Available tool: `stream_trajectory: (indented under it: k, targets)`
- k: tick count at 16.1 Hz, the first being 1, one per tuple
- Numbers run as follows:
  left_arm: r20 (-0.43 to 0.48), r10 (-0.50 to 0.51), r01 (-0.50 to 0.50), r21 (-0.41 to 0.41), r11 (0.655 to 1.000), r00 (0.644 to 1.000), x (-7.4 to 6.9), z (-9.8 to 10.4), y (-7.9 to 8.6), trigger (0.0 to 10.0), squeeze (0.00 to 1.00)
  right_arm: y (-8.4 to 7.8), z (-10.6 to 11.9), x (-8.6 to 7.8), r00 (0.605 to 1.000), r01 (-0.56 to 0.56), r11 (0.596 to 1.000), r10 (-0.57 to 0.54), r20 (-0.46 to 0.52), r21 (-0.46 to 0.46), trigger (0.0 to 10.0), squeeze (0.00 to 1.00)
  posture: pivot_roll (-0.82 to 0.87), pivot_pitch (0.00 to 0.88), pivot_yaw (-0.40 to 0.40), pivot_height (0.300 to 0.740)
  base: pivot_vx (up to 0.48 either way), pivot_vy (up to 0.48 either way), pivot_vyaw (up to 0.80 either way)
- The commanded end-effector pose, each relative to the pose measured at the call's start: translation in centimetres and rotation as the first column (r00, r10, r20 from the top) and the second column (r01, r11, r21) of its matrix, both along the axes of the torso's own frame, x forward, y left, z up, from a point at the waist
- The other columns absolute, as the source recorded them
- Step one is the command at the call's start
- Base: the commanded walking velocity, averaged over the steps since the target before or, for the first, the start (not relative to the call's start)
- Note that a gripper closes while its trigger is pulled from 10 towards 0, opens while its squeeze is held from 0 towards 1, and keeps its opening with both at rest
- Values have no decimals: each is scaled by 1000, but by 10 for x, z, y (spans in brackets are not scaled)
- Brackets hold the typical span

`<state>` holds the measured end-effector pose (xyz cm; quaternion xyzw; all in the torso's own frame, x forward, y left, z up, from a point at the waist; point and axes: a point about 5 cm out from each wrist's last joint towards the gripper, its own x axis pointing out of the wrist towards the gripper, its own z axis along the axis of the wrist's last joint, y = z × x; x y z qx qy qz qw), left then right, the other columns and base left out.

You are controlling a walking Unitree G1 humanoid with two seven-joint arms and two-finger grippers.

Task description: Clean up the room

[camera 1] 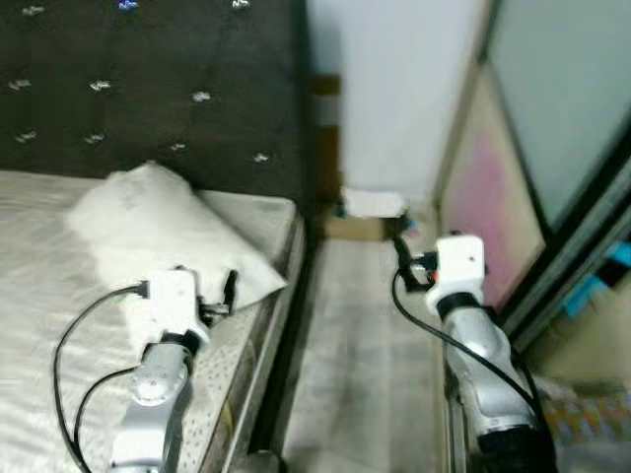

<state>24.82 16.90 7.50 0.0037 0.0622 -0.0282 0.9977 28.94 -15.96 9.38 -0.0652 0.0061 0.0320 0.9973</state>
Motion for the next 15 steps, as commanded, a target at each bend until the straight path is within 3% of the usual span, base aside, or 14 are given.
stream_trajectory:
  k: [1,10,15]
  targets:
    - [12,10,-10,25,1000,1000,5,4,7,10000,0,13,6,7,999,-30,999,29,23,26,10000,47,67,0,14,740,0,0,794]
    - [52,-19,19,1,1000,998,14,10,1,10000,0,15,6,13,999,-36,998,35,24,49,10000,51,66,0,12,740,0,0,788]
    - [26,-23,23,-26,999,999,14,6,-1,10000,0,17,6,15,998,-50,997,48,26,60,10000,63,67,0,11,740,0,0,788]
